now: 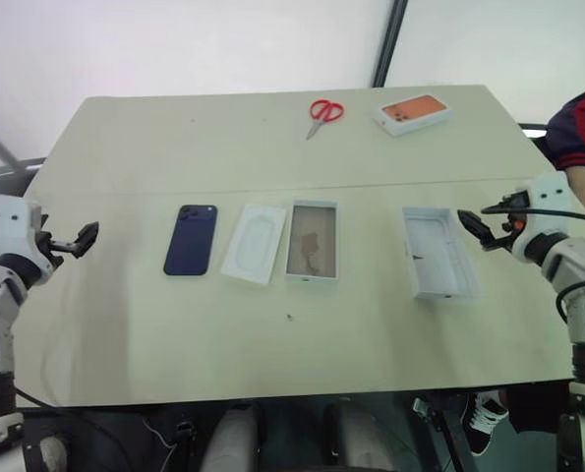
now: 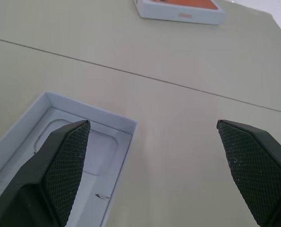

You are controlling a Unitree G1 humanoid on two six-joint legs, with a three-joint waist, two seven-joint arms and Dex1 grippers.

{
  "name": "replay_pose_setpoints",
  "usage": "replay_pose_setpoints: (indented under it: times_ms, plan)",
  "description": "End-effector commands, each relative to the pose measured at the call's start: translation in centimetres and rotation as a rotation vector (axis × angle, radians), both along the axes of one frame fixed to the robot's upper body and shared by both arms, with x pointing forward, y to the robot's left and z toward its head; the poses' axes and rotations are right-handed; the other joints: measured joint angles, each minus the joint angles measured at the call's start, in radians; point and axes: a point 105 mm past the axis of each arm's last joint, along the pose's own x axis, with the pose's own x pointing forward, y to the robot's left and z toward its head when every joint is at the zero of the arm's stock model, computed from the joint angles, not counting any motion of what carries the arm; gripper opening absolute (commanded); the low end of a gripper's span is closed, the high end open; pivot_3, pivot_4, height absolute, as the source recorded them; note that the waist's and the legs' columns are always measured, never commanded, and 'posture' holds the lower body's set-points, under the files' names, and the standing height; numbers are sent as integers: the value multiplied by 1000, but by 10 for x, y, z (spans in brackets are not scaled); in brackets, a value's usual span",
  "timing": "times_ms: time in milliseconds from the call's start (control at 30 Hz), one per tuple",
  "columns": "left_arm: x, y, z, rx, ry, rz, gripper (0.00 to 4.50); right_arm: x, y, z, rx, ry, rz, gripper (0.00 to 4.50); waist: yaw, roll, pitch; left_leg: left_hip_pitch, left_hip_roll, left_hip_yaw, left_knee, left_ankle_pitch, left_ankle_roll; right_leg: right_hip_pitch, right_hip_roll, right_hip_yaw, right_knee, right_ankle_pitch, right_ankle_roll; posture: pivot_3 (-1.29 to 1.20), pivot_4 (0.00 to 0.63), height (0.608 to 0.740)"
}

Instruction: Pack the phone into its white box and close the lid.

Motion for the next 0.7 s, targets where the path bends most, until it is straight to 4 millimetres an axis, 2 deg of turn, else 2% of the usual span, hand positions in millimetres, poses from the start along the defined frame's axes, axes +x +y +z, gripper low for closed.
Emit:
replay_pose_setpoints:
  times_ms: [33,267,433,667,700]
  plan:
    - [2,0,12,26,-36,-5,4478,-2,12,15,-7,-59,42,4500,0,0,0,0,0,0,0,0,0,0,0,0,0,0,0,0,150,740]
    - [6,-4,17,25,-48,-15,4478,-1,31,19,15,-92,89,4500,1,0,0,0,0,0,0,0,0,0,0,0,0,0,0,0,150,740]
    - [11,-17,20,15,-55,-50,4478,2,47,18,26,-98,134,4500,1,0,0,0,0,0,0,0,0,0,0,0,0,0,0,0,150,740]
    - [19,-65,17,-69,-43,-160,4478,4,89,26,29,-134,276,4500,0,0,0,0,0,0,0,0,0,0,0,0,0,0,0,0,150,740]
    - [22,-86,14,-102,-24,-222,4478,1,108,27,27,-135,343,4500,0,0,0,0,0,0,1,0,0,0,0,0,0,0,0,0,150,740]
